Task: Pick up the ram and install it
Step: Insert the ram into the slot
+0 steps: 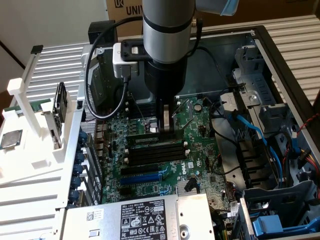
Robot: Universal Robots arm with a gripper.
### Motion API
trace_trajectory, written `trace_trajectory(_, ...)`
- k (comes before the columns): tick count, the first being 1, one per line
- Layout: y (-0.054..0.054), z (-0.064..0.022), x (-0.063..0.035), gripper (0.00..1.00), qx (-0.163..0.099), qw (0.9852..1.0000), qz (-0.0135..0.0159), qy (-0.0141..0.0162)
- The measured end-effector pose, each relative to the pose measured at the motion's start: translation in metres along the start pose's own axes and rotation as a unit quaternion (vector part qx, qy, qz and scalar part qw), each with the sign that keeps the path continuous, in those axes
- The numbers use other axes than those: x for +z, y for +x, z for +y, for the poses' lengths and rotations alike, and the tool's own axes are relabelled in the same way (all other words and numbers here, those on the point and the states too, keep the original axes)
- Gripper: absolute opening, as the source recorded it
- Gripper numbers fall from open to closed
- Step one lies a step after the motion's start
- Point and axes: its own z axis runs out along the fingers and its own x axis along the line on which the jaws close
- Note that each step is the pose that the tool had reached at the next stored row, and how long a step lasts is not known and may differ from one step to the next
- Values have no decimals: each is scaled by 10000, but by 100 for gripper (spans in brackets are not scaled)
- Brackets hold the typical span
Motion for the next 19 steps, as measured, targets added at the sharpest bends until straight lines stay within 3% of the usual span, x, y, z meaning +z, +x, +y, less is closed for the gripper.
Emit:
trace_trajectory(8,10,8,17,13,-1,10000,18,18)
trace_trajectory(15,19,11,28,13,4,10000,84,29)
trace_trajectory(19,20,10,49,13,6,9999,142,49)
